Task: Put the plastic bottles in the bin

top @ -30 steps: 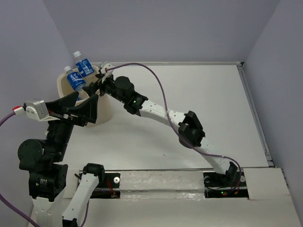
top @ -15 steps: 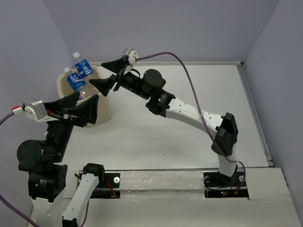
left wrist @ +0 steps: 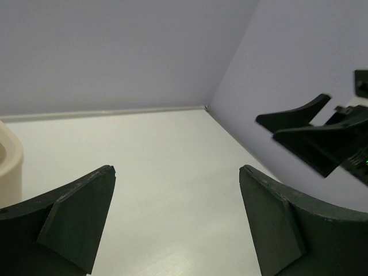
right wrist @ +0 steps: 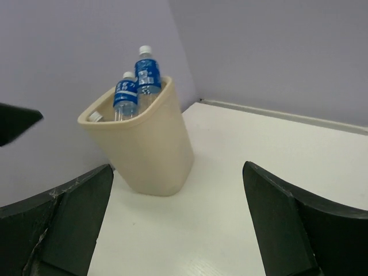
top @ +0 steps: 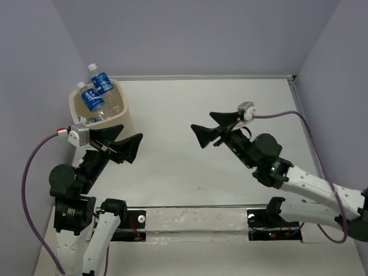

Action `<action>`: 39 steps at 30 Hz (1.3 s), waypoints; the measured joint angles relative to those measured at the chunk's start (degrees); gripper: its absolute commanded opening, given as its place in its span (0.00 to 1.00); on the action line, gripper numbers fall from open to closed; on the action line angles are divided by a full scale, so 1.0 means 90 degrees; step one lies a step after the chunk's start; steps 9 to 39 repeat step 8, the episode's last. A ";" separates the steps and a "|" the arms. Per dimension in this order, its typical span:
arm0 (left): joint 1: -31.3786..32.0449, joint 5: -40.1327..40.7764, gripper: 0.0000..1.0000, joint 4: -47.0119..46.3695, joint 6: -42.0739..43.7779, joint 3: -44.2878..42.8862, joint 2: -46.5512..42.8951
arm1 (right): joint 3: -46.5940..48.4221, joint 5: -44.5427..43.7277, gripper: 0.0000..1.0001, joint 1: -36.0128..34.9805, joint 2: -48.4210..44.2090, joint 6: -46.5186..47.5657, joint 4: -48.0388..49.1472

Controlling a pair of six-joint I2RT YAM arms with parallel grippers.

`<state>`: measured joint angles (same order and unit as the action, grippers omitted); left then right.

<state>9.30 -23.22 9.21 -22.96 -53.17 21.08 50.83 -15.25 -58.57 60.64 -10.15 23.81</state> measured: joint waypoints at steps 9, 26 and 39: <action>0.0002 -0.1047 0.99 -0.0049 -0.0012 0.0950 -0.0022 | -0.1627 -0.1236 1.00 0.0000 -0.4466 -0.0520 -0.1511; 0.0002 -0.1047 0.99 -0.0049 -0.0012 0.0950 -0.0022 | -0.1627 -0.1236 1.00 0.0000 -0.4466 -0.0520 -0.1511; 0.0002 -0.1047 0.99 -0.0049 -0.0012 0.0950 -0.0022 | -0.1627 -0.1236 1.00 0.0000 -0.4466 -0.0520 -0.1511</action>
